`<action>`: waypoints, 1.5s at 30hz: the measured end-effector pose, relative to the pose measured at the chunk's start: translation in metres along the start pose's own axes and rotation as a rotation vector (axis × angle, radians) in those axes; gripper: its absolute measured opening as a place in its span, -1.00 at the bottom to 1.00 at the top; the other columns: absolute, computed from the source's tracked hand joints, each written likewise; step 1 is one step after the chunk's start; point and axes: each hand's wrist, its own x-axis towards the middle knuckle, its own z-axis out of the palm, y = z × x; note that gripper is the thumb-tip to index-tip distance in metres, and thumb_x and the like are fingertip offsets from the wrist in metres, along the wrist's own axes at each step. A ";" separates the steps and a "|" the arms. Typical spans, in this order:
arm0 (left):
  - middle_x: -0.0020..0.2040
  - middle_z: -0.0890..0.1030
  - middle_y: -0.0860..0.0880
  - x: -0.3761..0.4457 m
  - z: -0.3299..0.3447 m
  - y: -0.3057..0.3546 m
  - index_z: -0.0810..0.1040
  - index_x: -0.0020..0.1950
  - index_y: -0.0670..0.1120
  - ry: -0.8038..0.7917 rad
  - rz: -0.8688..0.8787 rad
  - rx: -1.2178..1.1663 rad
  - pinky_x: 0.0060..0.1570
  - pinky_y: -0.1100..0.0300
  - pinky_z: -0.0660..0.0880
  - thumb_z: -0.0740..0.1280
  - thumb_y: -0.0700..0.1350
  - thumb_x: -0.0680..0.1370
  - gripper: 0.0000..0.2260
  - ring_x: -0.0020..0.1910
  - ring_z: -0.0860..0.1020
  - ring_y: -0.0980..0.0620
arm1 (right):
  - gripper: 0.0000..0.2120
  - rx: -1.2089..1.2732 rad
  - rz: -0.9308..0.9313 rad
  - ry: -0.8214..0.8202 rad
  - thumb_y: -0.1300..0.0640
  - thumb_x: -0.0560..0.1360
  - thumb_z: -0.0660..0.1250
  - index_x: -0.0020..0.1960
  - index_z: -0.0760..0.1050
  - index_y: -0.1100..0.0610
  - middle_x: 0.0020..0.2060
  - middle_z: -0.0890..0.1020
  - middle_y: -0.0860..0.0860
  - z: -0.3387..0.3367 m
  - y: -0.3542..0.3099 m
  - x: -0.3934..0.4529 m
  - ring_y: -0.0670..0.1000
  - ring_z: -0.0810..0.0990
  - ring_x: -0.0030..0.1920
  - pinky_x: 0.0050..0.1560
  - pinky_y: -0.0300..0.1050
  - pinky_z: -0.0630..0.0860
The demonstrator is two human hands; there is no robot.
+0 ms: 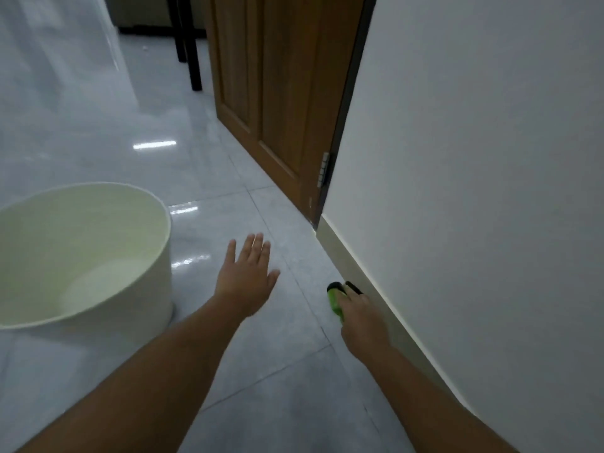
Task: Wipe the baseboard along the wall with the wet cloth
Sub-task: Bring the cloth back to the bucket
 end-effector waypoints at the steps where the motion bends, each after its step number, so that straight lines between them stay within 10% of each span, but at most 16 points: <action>1: 0.56 -0.15 -0.14 -0.005 -0.015 -0.013 -0.16 0.54 -0.15 0.031 -0.034 0.005 0.48 -0.12 -0.22 -0.20 0.15 0.62 -0.42 0.53 -0.20 -0.07 | -0.43 0.061 -0.029 0.000 0.36 0.47 0.16 0.46 0.28 0.06 0.47 0.29 0.04 -0.011 -0.011 0.003 0.10 0.31 0.39 0.27 -0.02 0.35; 12: 0.57 -0.12 -0.13 -0.116 -0.064 -0.177 -0.13 0.54 -0.16 0.085 -0.447 -0.067 0.47 -0.13 -0.23 -0.16 0.10 0.63 -0.45 0.54 -0.17 -0.07 | -0.53 0.428 -0.415 0.048 0.29 0.58 0.11 0.46 0.30 0.04 0.47 0.29 0.02 -0.113 -0.214 0.034 0.07 0.28 0.43 0.41 -0.07 0.22; 17: 0.57 -0.11 -0.14 -0.137 -0.038 -0.204 -0.12 0.54 -0.17 0.062 -0.546 -0.113 0.47 -0.14 -0.21 -0.16 0.07 0.64 -0.46 0.54 -0.16 -0.08 | -0.50 0.198 -0.528 -0.109 0.10 0.57 0.19 0.49 0.20 -0.05 0.55 0.06 0.00 -0.089 -0.286 0.044 0.15 0.19 0.43 0.39 0.09 0.25; 26: 0.58 -0.07 -0.09 -0.136 -0.023 -0.205 -0.08 0.55 -0.11 0.123 -0.627 -0.371 0.49 -0.07 -0.18 -0.14 0.07 0.63 -0.48 0.54 -0.12 -0.02 | -0.48 0.103 -0.546 -0.182 0.01 0.59 0.11 0.53 0.08 -0.07 0.55 0.03 -0.06 -0.057 -0.295 0.045 0.04 0.02 0.51 0.48 0.10 -0.13; 45: 0.58 -0.07 -0.08 -0.137 -0.021 -0.206 -0.10 0.56 -0.09 0.136 -0.626 -0.376 0.50 -0.03 -0.16 -0.13 0.07 0.62 -0.46 0.54 -0.13 0.00 | -0.54 0.168 -0.460 -0.058 0.37 0.54 0.11 0.40 0.36 0.11 0.40 0.41 0.04 -0.049 -0.318 0.053 0.06 0.22 0.46 0.37 -0.05 0.22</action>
